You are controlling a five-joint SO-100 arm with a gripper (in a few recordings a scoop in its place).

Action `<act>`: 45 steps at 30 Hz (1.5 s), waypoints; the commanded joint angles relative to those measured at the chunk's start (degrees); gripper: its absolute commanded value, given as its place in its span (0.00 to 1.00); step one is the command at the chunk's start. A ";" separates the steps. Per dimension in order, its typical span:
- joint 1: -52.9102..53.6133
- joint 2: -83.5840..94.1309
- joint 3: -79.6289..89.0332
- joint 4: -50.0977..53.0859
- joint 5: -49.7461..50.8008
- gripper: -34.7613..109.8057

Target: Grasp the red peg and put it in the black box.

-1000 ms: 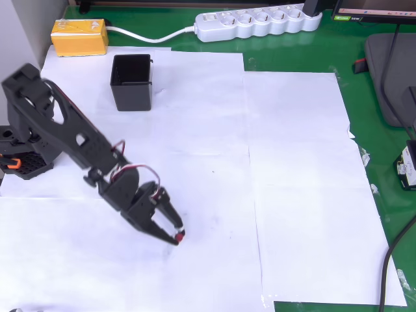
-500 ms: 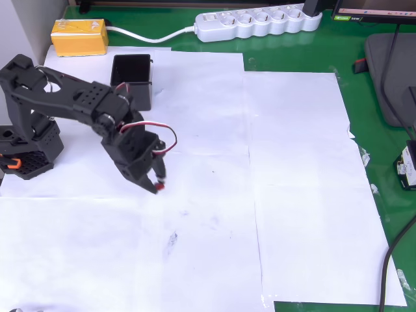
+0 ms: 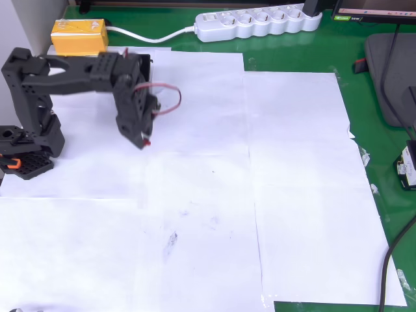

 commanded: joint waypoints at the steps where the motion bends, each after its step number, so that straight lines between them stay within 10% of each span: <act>1: -5.71 -7.38 -0.79 0.97 2.81 0.24; 31: -42.45 -6.33 -3.16 -12.66 24.96 0.25; 45: -40.52 -6.42 -3.43 -13.10 26.89 0.50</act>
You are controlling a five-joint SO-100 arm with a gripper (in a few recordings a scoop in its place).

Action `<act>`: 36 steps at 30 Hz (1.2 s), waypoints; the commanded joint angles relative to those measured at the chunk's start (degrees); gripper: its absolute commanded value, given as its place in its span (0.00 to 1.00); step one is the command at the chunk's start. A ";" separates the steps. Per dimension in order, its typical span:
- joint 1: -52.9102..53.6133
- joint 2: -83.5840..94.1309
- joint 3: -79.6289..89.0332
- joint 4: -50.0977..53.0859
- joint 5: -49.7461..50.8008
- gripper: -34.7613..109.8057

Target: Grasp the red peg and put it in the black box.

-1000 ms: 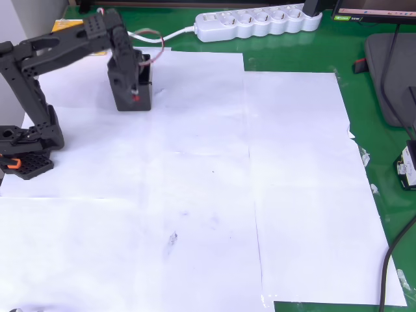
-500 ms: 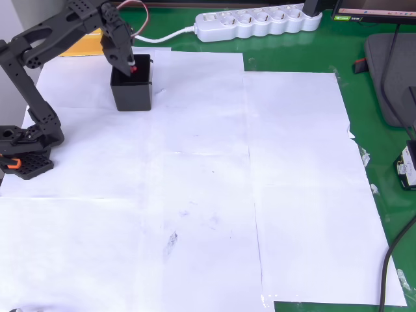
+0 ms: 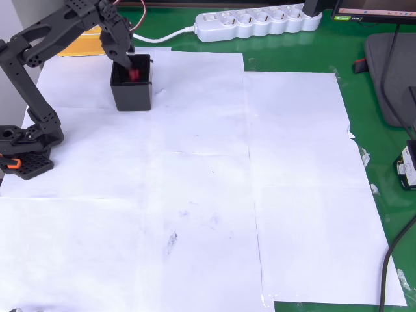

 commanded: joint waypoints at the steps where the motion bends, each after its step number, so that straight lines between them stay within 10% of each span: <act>1: 0.53 -1.85 0.70 -0.18 0.18 0.50; 10: 1.67 -2.20 0.00 1.05 0.09 0.49; 14: 3.60 -4.57 1.32 4.04 -0.62 0.24; 26: 24.26 -17.40 -0.70 14.33 -14.50 0.24; 36: 46.67 -38.76 -34.63 3.16 -32.96 0.24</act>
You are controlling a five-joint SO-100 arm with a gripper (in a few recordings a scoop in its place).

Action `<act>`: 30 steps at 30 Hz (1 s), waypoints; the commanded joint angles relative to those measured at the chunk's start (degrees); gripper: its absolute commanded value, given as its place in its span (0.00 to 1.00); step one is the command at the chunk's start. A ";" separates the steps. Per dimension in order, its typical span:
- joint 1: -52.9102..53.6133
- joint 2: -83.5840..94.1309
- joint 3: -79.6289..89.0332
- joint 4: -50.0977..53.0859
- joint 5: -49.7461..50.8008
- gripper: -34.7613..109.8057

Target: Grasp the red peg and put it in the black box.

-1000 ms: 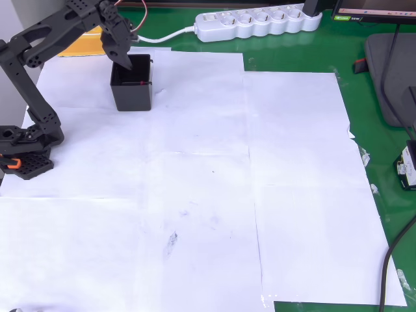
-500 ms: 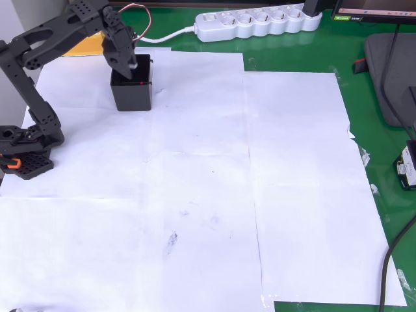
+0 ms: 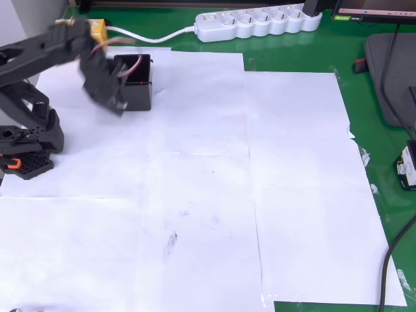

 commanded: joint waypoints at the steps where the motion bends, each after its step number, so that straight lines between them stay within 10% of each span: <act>1: 5.01 -9.93 -10.55 -6.94 -5.01 0.24; 14: 11.78 -45.18 -67.59 -37.35 -19.07 0.24; 30: 5.80 -68.55 -69.79 -4.39 -19.60 0.24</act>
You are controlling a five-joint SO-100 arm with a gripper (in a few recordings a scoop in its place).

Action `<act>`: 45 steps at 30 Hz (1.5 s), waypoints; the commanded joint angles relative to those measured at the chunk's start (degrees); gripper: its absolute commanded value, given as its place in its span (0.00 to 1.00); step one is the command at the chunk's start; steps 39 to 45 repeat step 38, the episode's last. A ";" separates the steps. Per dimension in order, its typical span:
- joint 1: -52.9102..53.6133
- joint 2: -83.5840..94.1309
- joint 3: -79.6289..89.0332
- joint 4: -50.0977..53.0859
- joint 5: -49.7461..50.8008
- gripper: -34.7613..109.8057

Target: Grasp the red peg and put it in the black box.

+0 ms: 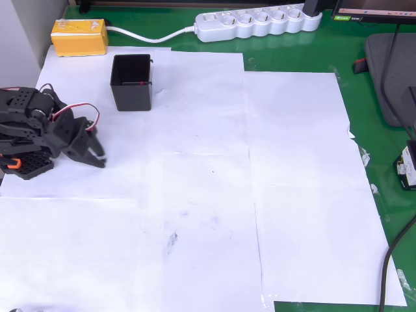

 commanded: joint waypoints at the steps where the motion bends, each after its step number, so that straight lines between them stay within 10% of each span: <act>1: -0.79 -5.45 -4.75 4.66 1.93 0.24; 45: -1.41 -5.45 -4.75 4.75 4.57 0.24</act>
